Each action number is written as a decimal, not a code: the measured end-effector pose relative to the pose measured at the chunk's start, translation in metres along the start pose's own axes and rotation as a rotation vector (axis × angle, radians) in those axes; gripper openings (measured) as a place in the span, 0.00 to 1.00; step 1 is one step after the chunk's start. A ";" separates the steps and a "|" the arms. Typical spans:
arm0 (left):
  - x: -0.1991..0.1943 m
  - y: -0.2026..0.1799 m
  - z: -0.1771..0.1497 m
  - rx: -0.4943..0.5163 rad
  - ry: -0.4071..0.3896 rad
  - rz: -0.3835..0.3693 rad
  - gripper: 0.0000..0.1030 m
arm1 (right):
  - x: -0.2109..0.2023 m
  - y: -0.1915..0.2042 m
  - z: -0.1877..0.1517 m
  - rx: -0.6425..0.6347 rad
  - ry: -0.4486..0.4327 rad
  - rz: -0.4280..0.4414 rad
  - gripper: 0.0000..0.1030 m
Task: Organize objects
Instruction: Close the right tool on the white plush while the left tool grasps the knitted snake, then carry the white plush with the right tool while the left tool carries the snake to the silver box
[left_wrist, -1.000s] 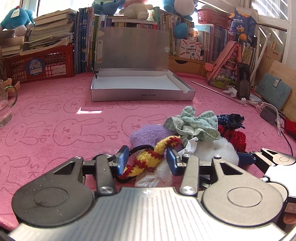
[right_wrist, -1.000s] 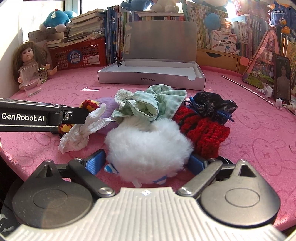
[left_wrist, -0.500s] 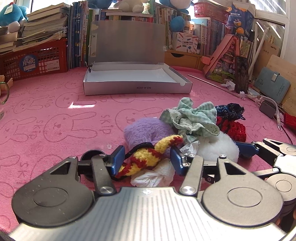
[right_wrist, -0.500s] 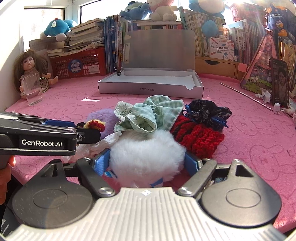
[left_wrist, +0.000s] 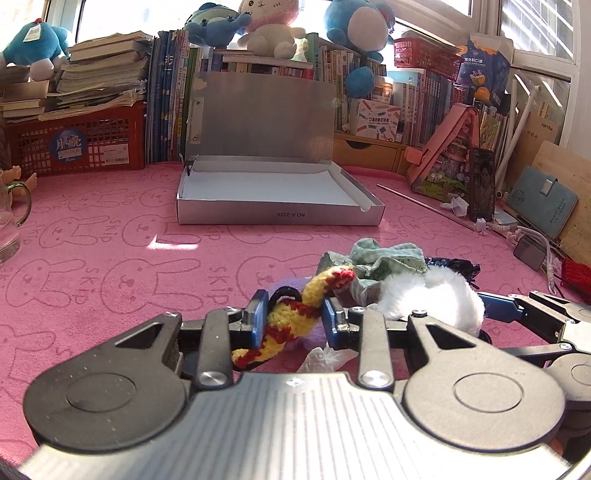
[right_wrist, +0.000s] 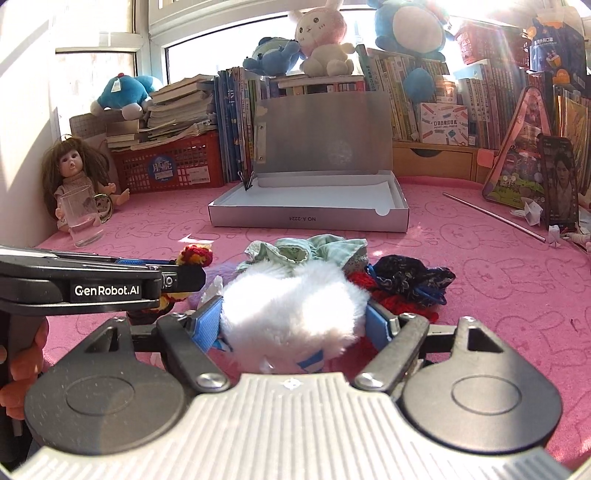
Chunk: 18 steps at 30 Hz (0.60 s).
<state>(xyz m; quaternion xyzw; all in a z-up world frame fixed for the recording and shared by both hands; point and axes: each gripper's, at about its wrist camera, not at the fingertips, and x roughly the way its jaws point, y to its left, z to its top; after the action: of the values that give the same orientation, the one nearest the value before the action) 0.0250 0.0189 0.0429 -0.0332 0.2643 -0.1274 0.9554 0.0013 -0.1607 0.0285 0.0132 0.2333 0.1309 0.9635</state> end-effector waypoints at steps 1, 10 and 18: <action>-0.001 0.001 0.002 -0.004 -0.007 0.001 0.35 | -0.001 0.000 0.002 0.001 -0.005 -0.001 0.77; -0.004 0.002 0.009 -0.012 -0.024 0.013 0.35 | -0.013 -0.005 0.015 -0.001 -0.053 -0.010 0.77; -0.002 0.003 0.012 -0.016 -0.019 0.023 0.35 | -0.011 -0.023 0.024 0.040 -0.057 -0.052 0.77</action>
<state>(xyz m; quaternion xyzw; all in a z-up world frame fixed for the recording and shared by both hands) 0.0298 0.0220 0.0539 -0.0389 0.2566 -0.1139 0.9590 0.0083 -0.1850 0.0527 0.0303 0.2087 0.1006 0.9723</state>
